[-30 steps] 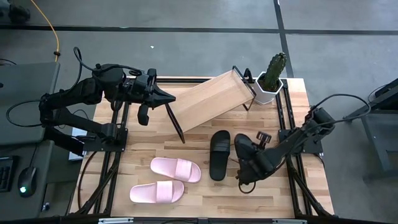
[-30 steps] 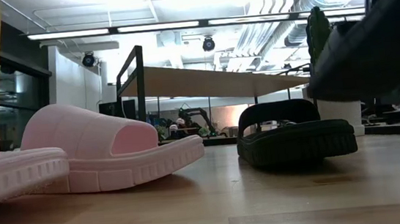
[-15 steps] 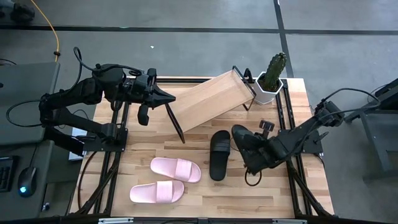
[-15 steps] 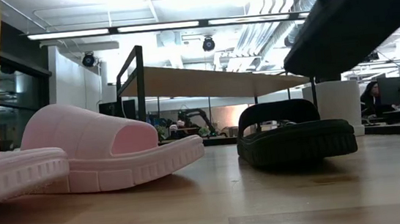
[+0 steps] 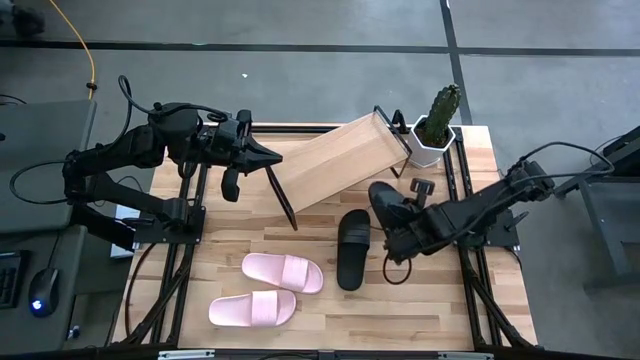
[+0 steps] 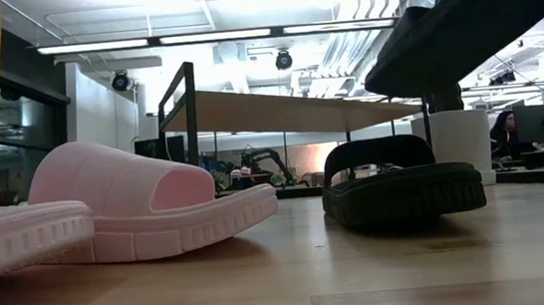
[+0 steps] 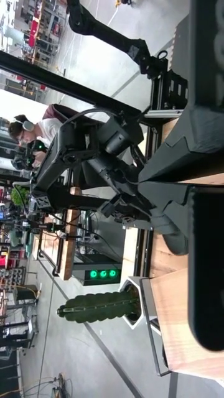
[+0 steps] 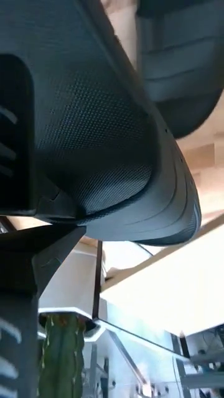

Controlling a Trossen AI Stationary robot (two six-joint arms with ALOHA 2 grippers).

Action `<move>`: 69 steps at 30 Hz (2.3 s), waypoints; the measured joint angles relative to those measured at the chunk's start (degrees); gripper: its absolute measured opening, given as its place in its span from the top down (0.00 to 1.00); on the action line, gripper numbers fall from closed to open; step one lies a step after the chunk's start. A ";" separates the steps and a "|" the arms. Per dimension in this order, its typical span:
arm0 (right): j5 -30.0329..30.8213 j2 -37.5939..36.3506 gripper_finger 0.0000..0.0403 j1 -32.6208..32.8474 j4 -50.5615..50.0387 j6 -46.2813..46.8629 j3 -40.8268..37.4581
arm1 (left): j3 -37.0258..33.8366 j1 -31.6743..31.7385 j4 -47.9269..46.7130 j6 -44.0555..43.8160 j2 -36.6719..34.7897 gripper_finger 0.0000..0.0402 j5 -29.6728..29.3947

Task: Pick and place slides into the shelf
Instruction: Put the right black slide on the shelf

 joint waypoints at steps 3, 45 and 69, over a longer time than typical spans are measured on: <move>1.14 -0.12 1.00 -1.20 -0.13 -2.16 1.31 | 0.00 0.01 0.02 0.76 0.00 1.00 -0.03; 14.28 -0.92 1.00 -23.57 12.24 -56.44 18.21 | 0.00 0.00 -2.62 7.45 0.00 1.00 -0.44; -4.36 -4.41 1.00 -37.82 27.00 -76.08 18.21 | 0.00 0.00 -4.33 7.96 0.02 1.00 -0.45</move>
